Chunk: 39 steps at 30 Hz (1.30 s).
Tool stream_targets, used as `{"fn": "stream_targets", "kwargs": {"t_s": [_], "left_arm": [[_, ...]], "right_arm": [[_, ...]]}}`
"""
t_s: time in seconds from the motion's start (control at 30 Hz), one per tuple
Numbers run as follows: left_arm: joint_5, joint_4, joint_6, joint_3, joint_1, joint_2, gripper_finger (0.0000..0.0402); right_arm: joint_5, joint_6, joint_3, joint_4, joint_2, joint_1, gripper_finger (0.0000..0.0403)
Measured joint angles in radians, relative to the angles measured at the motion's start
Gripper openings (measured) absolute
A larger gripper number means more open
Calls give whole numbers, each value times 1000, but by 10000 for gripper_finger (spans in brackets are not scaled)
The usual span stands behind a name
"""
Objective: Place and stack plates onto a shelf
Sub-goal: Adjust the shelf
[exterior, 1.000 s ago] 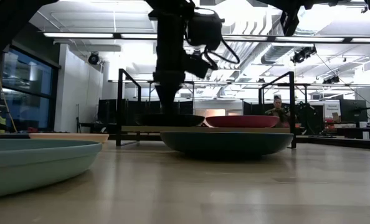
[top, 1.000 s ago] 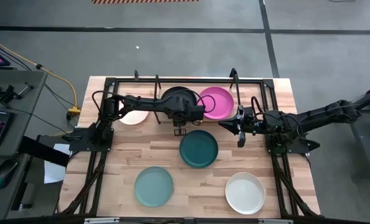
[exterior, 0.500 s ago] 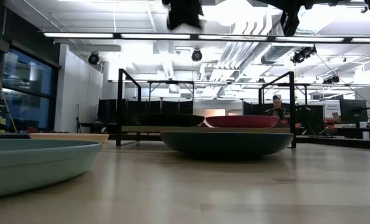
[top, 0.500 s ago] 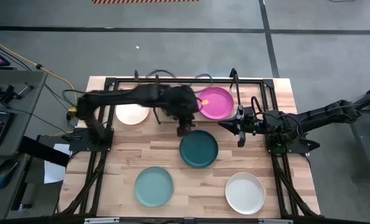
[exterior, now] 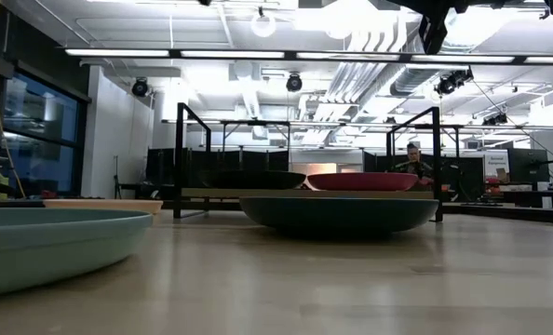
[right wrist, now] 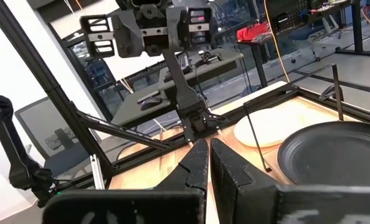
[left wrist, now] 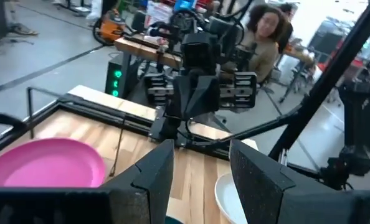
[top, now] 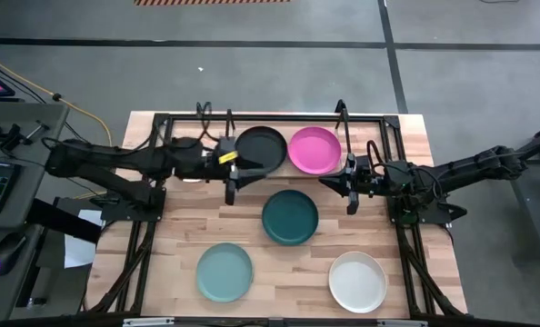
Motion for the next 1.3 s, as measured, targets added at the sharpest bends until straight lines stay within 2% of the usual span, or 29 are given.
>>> {"fn": "stream_targets", "kwargs": {"t_s": [0.2, 0.87, 1.1, 1.3], "left_arm": [[-20, -13, -4, -21, 4, -45, 147], [-15, -60, -4, -21, 4, -45, 147], [63, -68, -38, -21, 3, -67, 147], [66, -99, -29, -21, 3, -155, 128]], "right_arm": [[0, 0, 0, 0, 0, 0, 0], [0, 36, 0, 7, 0, 0, 0], [0, 44, 0, 7, 0, 0, 0], [0, 28, 0, 6, 0, 0, 0]]}}
